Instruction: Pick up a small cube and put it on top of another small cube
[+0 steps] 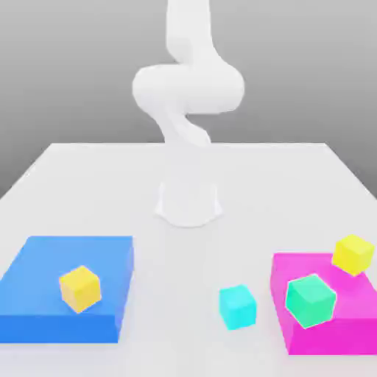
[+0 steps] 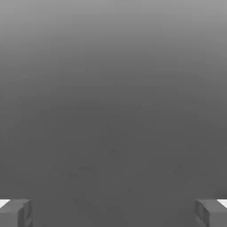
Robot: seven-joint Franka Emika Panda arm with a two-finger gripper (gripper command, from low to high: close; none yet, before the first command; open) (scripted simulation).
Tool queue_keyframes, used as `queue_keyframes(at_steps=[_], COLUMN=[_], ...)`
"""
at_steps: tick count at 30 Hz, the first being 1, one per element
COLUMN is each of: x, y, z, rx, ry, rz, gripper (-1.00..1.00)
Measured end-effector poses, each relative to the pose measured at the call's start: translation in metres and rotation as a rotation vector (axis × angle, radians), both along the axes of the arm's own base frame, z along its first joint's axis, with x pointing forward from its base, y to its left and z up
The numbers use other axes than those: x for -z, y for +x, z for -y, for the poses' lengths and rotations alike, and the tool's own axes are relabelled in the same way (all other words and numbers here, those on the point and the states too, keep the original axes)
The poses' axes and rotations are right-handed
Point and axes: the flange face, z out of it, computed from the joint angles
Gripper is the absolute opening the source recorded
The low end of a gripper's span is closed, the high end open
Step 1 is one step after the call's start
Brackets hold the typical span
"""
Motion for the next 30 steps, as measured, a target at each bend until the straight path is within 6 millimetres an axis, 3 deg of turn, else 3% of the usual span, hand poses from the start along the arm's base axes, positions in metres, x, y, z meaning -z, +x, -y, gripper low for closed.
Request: queue_keyframes(at_steps=[7,15,22,30], x=[0.107,0.234,0.34,0.443], y=[0.052,0.075,0.065,0.023], z=[-0.023,-0.04,-0.053,-0.071], rx=[0.22,0.479,0.716,0.993], ry=[0.118,0.237,0.33,0.422], rz=[-0.15,-0.307,-0.437,-0.583], gripper=[0.0,0.0,0.0,0.0])
